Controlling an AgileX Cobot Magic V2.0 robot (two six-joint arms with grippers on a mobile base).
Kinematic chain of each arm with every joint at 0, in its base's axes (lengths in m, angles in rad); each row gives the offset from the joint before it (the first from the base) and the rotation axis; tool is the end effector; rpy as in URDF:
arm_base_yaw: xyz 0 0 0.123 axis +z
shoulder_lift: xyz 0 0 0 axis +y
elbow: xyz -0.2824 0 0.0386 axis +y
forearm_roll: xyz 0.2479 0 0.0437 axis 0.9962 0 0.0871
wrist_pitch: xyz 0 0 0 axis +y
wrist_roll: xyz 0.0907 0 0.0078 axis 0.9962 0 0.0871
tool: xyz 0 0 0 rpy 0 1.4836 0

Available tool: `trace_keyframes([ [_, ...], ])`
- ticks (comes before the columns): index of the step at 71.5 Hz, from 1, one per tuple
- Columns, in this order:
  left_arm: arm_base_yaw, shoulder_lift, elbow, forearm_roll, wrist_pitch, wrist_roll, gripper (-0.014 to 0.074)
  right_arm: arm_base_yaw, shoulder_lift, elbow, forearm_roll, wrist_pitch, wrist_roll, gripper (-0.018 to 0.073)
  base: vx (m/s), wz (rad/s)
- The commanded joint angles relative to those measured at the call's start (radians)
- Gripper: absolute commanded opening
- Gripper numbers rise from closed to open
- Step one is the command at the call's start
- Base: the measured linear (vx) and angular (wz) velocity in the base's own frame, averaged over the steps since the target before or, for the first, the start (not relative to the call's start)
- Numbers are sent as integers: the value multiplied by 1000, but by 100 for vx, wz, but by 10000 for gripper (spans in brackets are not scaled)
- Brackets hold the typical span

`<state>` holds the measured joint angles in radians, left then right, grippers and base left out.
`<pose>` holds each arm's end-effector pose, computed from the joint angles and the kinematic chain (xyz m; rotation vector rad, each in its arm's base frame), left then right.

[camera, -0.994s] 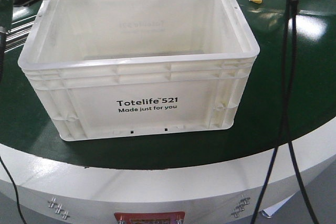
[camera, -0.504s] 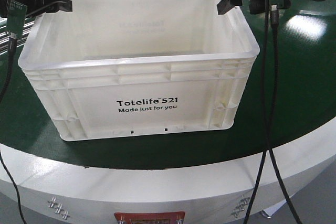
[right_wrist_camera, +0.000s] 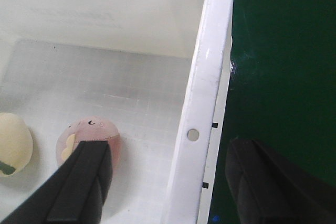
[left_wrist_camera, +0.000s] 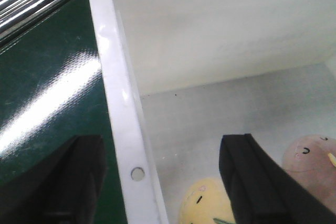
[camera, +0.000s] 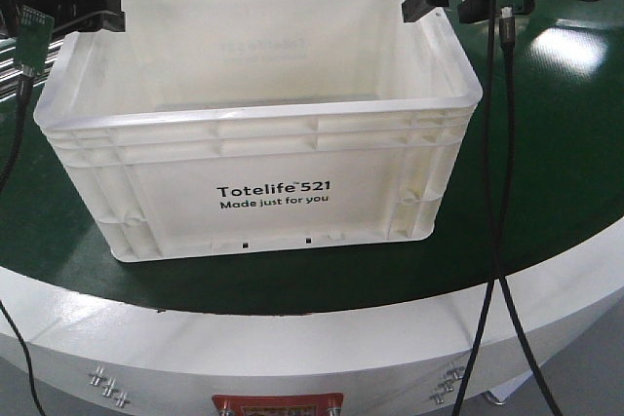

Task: Place moving items into box and shelve
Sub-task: 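Lower both grippers onto the crate's side rims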

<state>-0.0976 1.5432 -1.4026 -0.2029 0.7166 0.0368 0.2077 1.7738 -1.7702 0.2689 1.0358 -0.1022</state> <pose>0.3449 -0.0459 0.3526 0.0439 2.3365 -0.2618 0.3825 0.1019 0.3632 -0.3089 2.4950 0.3896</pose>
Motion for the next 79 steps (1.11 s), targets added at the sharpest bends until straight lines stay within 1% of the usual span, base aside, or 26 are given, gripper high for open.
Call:
trace_keyframes([
  [1, 3, -47, -36, 1, -43, -26, 573, -3, -41, -37, 22, -57, -1, 505, 0, 0],
  [13, 3, -47, -36, 68, -19, -68, 573, -2, -31, -37, 24, -58, -3, 505, 0, 0],
  [21, 3, -47, -36, 86, -19, -77, 573, 18, -22, -37, 5, -58, -6, 505, 0, 0],
  [26, 3, -47, -36, 86, -20, -77, 573, 44, -12, -38, -39, -65, -4, 505, 0, 0],
  [32, 3, -47, -36, 86, -18, -77, 573, 79, -5, -38, -123, -70, 15, 505, 0, 0],
  [35, 3, -47, -36, 86, -15, -77, 573, 88, -2, -38, -162, -71, 30, 505, 0, 0],
  [40, 3, -47, -36, 86, -10, -76, 573, 90, 4, -38, -198, -70, 68, 505, 0, 0],
  [45, 3, -47, -36, 86, -8, -75, 573, 86, 7, -38, -203, -60, 86, 505, 0, 0],
  [72, 3, -47, -36, 87, -8, -74, 573, 86, 39, -37, -201, -12, 85, 505, 0, 0],
  [79, 3, -47, -36, 89, -6, -75, 573, 86, 49, -37, -188, -4, 85, 503, 0, 0],
])
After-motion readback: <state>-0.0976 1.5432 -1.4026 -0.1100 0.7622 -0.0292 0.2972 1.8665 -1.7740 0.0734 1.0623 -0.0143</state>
